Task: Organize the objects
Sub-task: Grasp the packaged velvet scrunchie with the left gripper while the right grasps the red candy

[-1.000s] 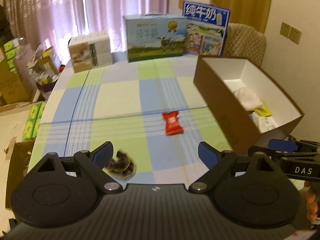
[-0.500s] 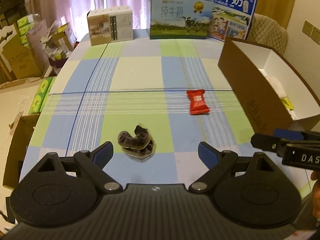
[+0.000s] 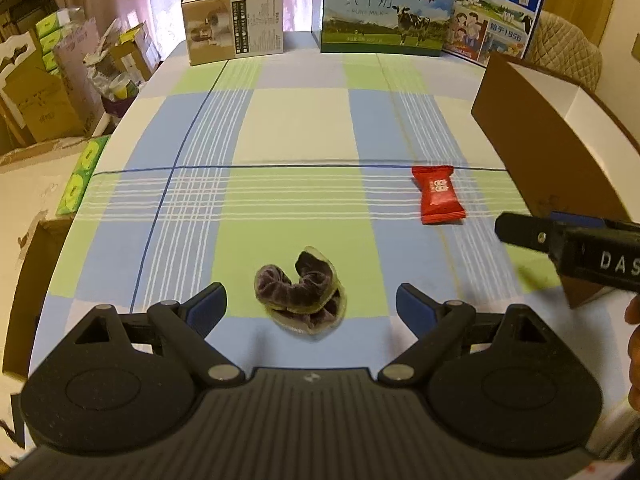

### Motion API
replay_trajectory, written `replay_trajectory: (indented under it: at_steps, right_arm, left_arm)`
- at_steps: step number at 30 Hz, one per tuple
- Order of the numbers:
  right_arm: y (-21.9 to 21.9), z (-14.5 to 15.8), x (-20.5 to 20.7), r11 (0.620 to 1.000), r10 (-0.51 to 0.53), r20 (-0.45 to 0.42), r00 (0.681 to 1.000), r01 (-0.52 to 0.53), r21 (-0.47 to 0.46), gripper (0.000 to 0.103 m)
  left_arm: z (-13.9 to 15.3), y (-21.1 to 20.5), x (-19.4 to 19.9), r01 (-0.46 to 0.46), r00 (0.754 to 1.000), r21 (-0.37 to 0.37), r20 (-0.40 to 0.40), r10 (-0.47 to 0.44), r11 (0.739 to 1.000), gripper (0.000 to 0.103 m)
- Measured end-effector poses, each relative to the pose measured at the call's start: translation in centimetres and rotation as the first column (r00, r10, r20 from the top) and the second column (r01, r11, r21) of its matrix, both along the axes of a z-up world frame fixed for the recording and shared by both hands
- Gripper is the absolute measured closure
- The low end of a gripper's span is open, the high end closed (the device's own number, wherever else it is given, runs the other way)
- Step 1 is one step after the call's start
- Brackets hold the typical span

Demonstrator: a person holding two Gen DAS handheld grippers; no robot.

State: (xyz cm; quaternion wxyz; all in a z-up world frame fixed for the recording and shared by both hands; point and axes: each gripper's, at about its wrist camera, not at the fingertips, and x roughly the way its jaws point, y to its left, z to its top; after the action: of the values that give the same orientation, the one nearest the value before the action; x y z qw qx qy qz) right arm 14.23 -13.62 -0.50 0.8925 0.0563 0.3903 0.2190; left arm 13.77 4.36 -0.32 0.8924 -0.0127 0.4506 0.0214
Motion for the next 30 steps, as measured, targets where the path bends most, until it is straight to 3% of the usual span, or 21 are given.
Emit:
replay_trajectory:
  at_steps: [4, 10, 17, 26, 30]
  right_arm:
    - [-0.1, -1.3, 0.3, 0.999, -0.01, 0.009, 1.0, 0.011, -0.041, 0.032]
    - [-0.1, -2.6, 1.1, 0.999, -0.019, -0.02, 1.0, 0.018, -0.05, 0.032]
    - [-0.1, -3.2, 1.4, 0.998, -0.021, -0.028, 0.999, 0.02, -0.059, 0.032]
    - [-0.1, -3.6, 1.9, 0.998, -0.04, -0.039, 0.998, 0.038, -0.051, 0.032]
    - [0.3, -3.8, 2.4, 0.998, -0.034, -0.033, 0.999, 0.032, -0.057, 0.032]
  left_arm:
    - [-1.5, 0.3, 0.5, -0.01, 1.0, 0.043, 0.007, 0.009, 0.999, 0.013]
    - [-3.8, 1.4, 1.5, -0.015, 1.0, 0.022, -0.021, 0.016, 1.0, 0.014]
    - [-4.5, 1.0, 2.5, 0.033, 0.999, -0.002, 0.014, -0.033, 0.999, 0.014]
    - [-5.7, 0.3, 3.3, 0.055, 0.998, 0.034, -0.02, -0.054, 0.998, 0.024]
    - [-6.3, 0.1, 3.6, 0.049, 0.998, 0.056, -0.048, -0.046, 0.997, 0.034]
